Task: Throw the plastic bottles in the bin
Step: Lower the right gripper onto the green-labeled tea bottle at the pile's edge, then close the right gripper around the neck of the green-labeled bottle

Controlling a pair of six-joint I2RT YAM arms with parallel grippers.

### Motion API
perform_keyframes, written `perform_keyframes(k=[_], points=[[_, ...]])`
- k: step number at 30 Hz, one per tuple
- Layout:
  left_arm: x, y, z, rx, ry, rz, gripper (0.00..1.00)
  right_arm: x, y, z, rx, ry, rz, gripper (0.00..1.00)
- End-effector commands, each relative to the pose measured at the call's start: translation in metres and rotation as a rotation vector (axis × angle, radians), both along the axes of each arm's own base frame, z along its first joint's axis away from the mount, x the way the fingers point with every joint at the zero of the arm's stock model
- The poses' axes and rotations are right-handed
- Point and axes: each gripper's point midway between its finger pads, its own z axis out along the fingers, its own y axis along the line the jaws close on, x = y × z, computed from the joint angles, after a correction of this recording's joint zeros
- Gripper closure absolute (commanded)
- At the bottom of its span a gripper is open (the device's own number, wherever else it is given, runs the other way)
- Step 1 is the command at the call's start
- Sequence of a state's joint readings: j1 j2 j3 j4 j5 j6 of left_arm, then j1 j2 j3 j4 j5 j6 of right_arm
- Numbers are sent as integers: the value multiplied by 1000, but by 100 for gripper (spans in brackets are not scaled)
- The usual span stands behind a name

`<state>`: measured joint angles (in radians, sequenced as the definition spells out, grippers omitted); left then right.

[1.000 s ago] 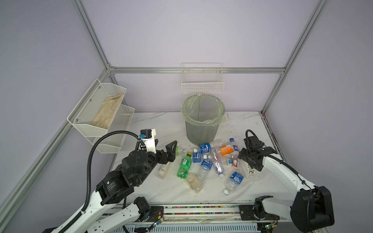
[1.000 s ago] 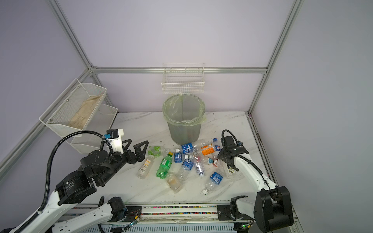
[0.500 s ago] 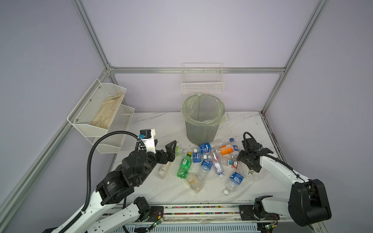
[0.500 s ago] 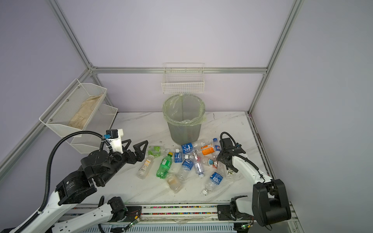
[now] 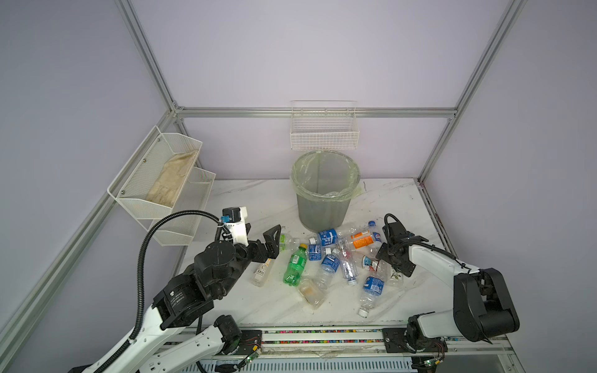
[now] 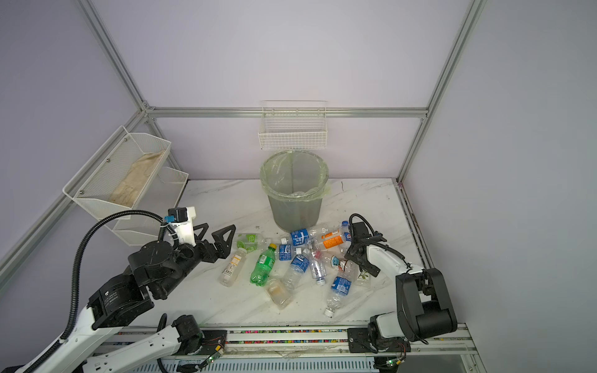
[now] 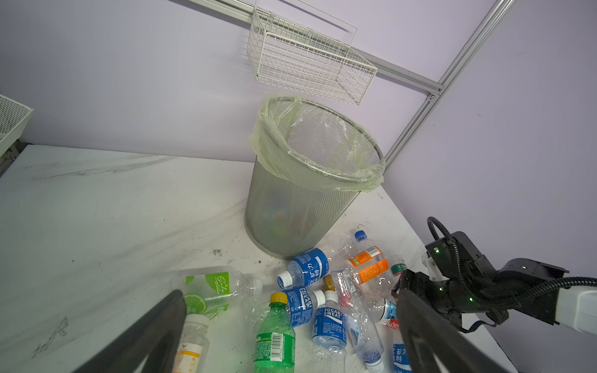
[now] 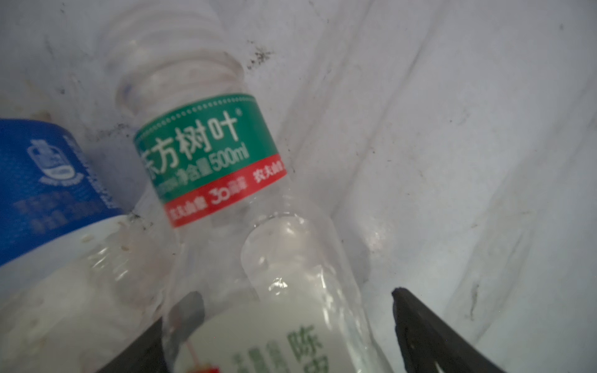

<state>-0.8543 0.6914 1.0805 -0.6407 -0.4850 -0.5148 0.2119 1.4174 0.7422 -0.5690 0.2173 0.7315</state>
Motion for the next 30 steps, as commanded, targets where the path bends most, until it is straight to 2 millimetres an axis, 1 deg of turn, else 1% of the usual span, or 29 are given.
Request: perform_keyframes(k=[1, 6, 10, 15, 18, 21, 25, 27, 28, 29, 30], points=[[1, 2, -10, 2, 11, 17, 0, 9, -1, 0, -4, -23, -18, 7], [1, 2, -11, 4, 15, 17, 0, 8, -1, -11, -9, 7, -21, 8], [0, 4, -12, 2, 16, 22, 0, 8, -2, -14, -13, 10, -25, 10], [-2, 7, -13, -2, 16, 26, 0, 8, -4, -14, -14, 5, -44, 23], [-3, 8, -15, -2, 20, 28, 0, 7, -6, -10, -17, -9, -52, 33], [-4, 10, -16, -4, 19, 32, 0, 6, -7, -6, -18, -19, -53, 40], [-3, 9, -17, -4, 22, 32, 0, 7, -7, 5, -12, -57, -54, 53], [-3, 8, -18, -5, 24, 30, 0, 8, -7, 10, -12, -74, -47, 63], [-3, 8, -18, -5, 26, 30, 0, 10, -7, 19, -6, -106, -46, 65], [-3, 8, -18, -5, 27, 30, 0, 10, -8, 23, -6, -120, -48, 65], [-3, 8, -18, -6, 28, 29, 0, 10, -8, 27, -8, -129, -48, 69]])
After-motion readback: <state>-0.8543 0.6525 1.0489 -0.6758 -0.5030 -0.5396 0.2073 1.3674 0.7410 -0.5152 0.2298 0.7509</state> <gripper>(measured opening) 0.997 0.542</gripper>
